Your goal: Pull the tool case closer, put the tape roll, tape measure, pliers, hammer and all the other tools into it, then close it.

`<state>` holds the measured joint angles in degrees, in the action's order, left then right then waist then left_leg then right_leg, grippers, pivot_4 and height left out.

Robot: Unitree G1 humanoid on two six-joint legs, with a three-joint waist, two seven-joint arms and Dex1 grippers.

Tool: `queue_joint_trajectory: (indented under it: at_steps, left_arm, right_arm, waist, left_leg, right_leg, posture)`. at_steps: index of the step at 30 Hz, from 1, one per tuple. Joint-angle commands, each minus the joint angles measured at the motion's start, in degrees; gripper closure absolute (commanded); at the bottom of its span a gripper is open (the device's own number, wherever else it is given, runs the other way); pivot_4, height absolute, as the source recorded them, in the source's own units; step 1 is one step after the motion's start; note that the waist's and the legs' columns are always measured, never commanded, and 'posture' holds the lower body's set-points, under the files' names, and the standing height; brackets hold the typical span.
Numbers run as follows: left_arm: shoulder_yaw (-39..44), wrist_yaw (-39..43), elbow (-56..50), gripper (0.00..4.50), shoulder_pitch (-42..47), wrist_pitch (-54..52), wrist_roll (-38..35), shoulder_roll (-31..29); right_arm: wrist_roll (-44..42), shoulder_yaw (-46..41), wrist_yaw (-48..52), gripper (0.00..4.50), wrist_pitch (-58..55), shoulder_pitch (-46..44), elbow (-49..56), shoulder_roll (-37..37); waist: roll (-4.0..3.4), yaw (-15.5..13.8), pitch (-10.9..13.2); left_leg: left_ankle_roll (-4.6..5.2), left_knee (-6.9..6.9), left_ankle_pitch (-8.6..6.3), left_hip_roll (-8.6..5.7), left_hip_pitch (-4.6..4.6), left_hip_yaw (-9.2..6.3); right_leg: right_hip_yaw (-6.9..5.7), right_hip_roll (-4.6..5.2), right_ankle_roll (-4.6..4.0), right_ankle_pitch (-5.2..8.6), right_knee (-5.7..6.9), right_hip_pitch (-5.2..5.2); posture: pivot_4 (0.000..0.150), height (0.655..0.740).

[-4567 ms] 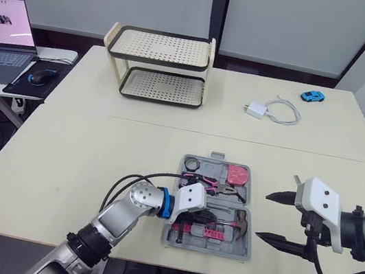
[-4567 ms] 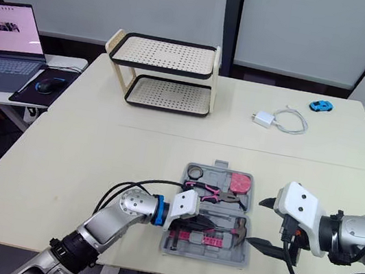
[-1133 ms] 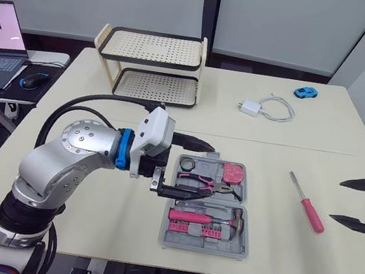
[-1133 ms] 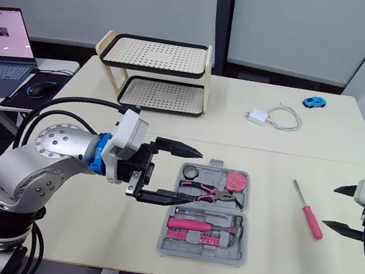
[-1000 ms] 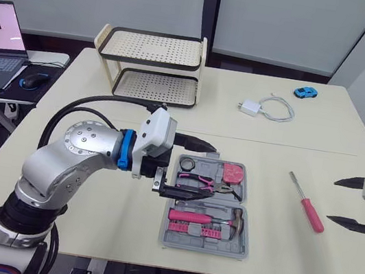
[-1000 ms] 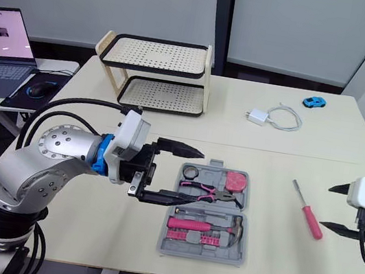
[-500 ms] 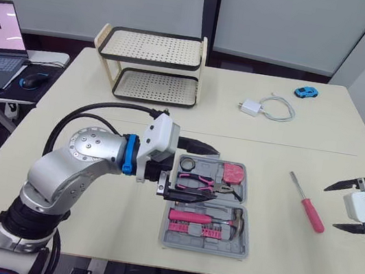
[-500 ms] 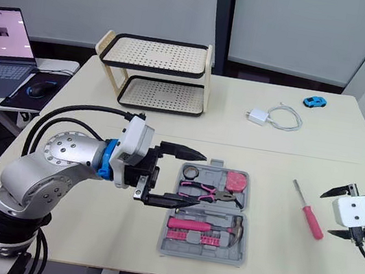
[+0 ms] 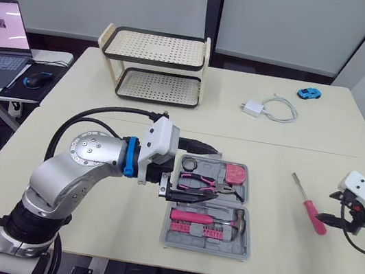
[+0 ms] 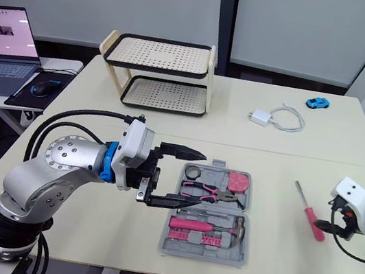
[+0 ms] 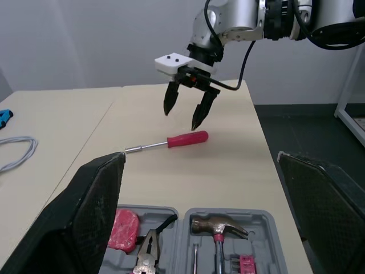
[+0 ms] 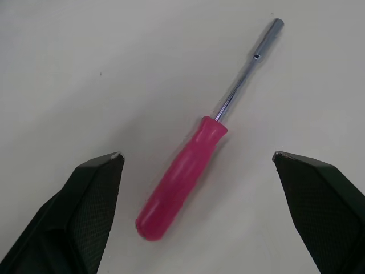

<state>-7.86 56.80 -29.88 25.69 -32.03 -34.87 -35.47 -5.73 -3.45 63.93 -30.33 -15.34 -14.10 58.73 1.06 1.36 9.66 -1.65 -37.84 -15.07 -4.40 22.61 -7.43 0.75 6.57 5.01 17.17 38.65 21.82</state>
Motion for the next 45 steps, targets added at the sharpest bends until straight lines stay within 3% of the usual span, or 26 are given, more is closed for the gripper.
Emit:
queue_joint_trajectory:
  at_steps: [1,6,21,24,30,33,38,45]
  left_arm:
    - [-0.63,-0.02,-1.48,0.04,0.63,1.61,0.78,0.39]
    - [-2.14,0.35,-1.10,0.04,0.76,2.24,1.41,1.23]
    - [-3.57,1.96,0.47,0.04,1.75,3.57,3.41,1.99]
    - [-3.52,2.02,0.35,0.00,1.69,3.46,3.46,1.99]
    - [-3.57,2.32,0.05,0.00,1.70,3.10,3.35,1.75]
    - [-3.59,2.46,-0.02,0.00,1.80,2.94,3.40,1.75]
    - [-3.33,2.81,0.16,0.00,1.88,2.95,3.56,1.57]
    - [-1.83,4.68,-0.73,0.00,-0.88,3.45,2.79,-1.16]
  right_arm:
    - [-2.28,-4.40,-5.71,0.00,-8.54,1.21,4.67,-1.90]
    - [-3.11,-5.87,-11.54,0.00,-12.98,3.02,7.66,-5.27]
    - [-3.06,-6.36,-22.70,0.00,-10.62,4.57,4.53,-12.75]
    - [-3.13,-6.31,-23.73,0.65,-10.68,5.28,5.09,-13.49]
    - [-3.66,-6.68,-25.23,2.88,-10.68,5.66,4.78,-15.05]
    - [-3.81,-6.68,-26.03,3.71,-10.75,5.83,4.87,-15.57]
    - [-4.32,-6.94,-27.25,3.71,-11.70,6.51,6.21,-16.22]
    - [-8.22,-10.41,-31.48,3.71,-22.32,9.77,19.57,-18.99]
  waist:
    - [-0.01,0.00,0.00]
    - [-0.01,-0.02,0.00]
    - [-0.02,0.15,-0.01]
    - [-0.02,0.15,-0.01]
    - [-0.01,0.16,-0.01]
    - [-0.01,0.16,-0.01]
    - [-0.01,0.16,-0.01]
    - [-0.03,0.17,-0.02]
  left_leg:
    - [0.00,0.00,0.00,0.00,0.00,-0.01]
    - [0.05,-0.01,-0.03,-0.01,0.02,-0.01]
    - [0.05,0.00,-0.03,0.00,0.01,-0.01]
    - [0.06,-0.01,-0.03,0.00,0.01,-0.01]
    - [0.06,-0.01,-0.03,0.00,-0.01,-0.03]
    - [0.06,-0.01,-0.03,-0.01,-0.01,-0.03]
    - [0.06,-0.01,-0.03,0.00,-0.03,-0.03]
    - [0.08,0.01,-0.04,0.01,-0.02,-0.04]
  right_leg:
    - [-0.01,-0.01,0.00,0.00,0.00,0.00]
    - [-0.02,0.00,0.00,0.00,0.00,0.01]
    - [-0.02,-0.02,0.01,0.00,0.02,0.02]
    - [-0.02,-0.02,0.01,0.00,0.02,0.01]
    - [-0.04,-0.02,0.01,0.00,0.02,-0.03]
    - [-0.04,-0.03,0.01,0.00,0.02,-0.03]
    - [-0.04,-0.03,0.01,0.00,0.01,-0.04]
    - [-0.02,-0.04,0.01,0.00,0.03,-0.01]
  posture:
    - [0.150,0.7400]
    - [0.150,0.7400]
    - [0.150,0.7400]
    - [0.150,0.7400]
    - [0.150,0.7400]
    - [0.150,0.7400]
    - [0.150,0.7400]
    - [0.150,0.7400]
